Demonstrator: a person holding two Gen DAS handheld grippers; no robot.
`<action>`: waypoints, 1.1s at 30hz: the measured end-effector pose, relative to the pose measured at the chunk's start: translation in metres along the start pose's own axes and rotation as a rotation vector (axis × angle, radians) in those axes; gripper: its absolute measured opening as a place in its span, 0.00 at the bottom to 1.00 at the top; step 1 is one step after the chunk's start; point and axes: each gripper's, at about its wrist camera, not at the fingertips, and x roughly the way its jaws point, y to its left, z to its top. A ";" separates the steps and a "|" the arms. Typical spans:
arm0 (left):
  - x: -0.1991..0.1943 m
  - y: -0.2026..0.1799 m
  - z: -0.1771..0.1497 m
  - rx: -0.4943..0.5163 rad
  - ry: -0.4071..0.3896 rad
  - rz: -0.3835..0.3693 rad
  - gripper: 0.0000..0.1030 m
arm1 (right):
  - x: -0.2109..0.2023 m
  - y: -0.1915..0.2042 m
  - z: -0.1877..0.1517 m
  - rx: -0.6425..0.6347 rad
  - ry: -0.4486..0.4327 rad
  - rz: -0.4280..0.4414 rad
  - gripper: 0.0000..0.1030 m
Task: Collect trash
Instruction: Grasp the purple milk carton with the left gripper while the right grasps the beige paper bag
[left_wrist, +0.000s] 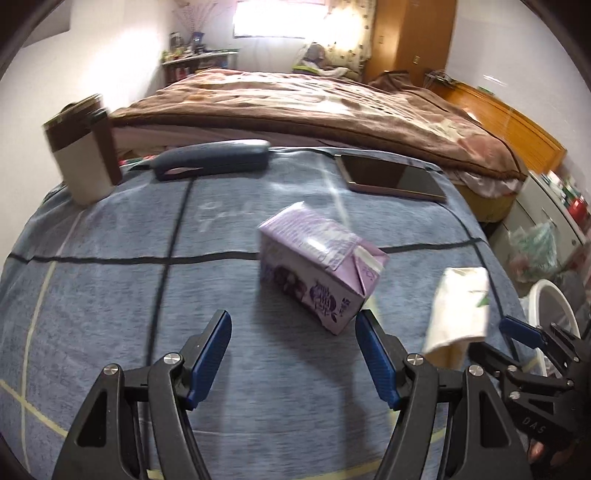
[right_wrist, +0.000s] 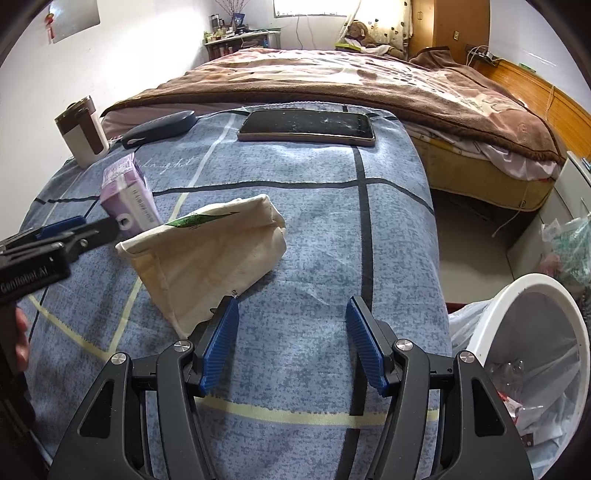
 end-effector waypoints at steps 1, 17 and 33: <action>-0.002 0.006 0.000 -0.005 -0.008 0.012 0.69 | 0.000 0.000 0.000 0.001 0.001 0.001 0.61; -0.019 0.020 0.015 -0.096 -0.059 -0.118 0.70 | -0.003 -0.017 0.010 0.239 -0.043 0.235 0.61; 0.022 -0.004 0.031 -0.057 0.003 -0.021 0.70 | 0.020 0.008 0.026 0.172 -0.013 0.237 0.36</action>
